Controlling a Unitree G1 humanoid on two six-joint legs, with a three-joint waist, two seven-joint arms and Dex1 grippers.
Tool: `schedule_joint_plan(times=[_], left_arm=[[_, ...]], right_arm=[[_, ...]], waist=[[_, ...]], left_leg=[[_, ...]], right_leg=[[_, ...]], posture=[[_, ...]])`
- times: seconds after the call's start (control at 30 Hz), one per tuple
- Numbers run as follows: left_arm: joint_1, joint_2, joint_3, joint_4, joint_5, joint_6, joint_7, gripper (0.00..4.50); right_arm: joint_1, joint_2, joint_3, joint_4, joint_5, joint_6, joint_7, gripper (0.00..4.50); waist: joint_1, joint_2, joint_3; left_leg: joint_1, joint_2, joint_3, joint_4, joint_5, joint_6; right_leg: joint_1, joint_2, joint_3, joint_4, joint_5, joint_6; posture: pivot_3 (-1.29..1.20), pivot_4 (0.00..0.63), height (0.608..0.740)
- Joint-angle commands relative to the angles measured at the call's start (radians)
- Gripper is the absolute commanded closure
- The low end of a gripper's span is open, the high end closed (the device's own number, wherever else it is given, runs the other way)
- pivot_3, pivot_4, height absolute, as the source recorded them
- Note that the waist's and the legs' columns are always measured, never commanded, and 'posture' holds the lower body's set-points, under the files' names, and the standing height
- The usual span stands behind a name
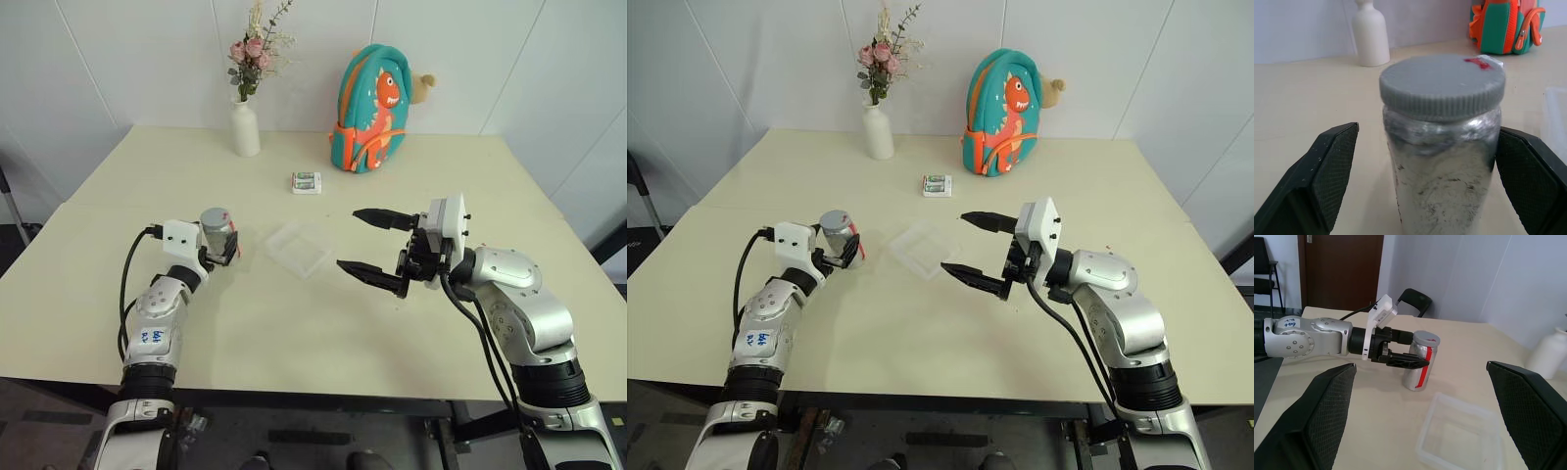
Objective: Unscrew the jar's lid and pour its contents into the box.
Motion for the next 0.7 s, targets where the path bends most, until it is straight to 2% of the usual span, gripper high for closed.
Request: schedule_joint_plan(times=[0.03,0.2,0.47,0.7], left_arm=[[0.032,-0.018,-0.001,-0.076,0.004,-0.012,0.025,0.03],[0.072,-0.043,-0.01,-0.147,0.011,0.015,0.052,0.03],[0.117,-0.107,-0.016,-0.308,0.065,0.11,0.204,0.03],[0.113,-0.245,-0.017,-0.406,0.079,0.222,0.375,0.03]], right_arm=[[0.002,-0.001,-0.019,-0.036,0.018,-0.002,-0.012,0.0],[0.003,0.0,-0.013,-0.035,0.021,-0.001,-0.009,0.0],[-0.006,0.004,-0.004,-0.021,0.023,-0.001,0.002,0.0],[-0.006,0.004,0.0,-0.017,0.029,0.002,0.017,0.0]], waist=[[0.0,0.0,0.0],[0.001,0.0,0.0],[0.0,0.0,0.0],[0.003,0.0,0.0]], left_leg=[[0.0,0.0,0.0,0.0,0.0,0.0],[0.0,0.0,0.0,0.0,0.0,0.0],[0.0,0.0,0.0,0.001,0.0,0.0],[0.0,0.0,0.0,0.002,0.0,0.0]], right_leg=[[0.0,0.0,0.0,0.0,0.0,0.0],[0.0,0.0,0.0,0.0,0.0,0.0],[0.001,0.0,0.0,0.0,0.0,0.0],[0.001,0.0,0.0,0.0,0.0,0.0]], posture=[[0.0,0.15,0.74],[0.0,0.15,0.74],[0.0,0.15,0.74],[0.0,0.15,0.74]])
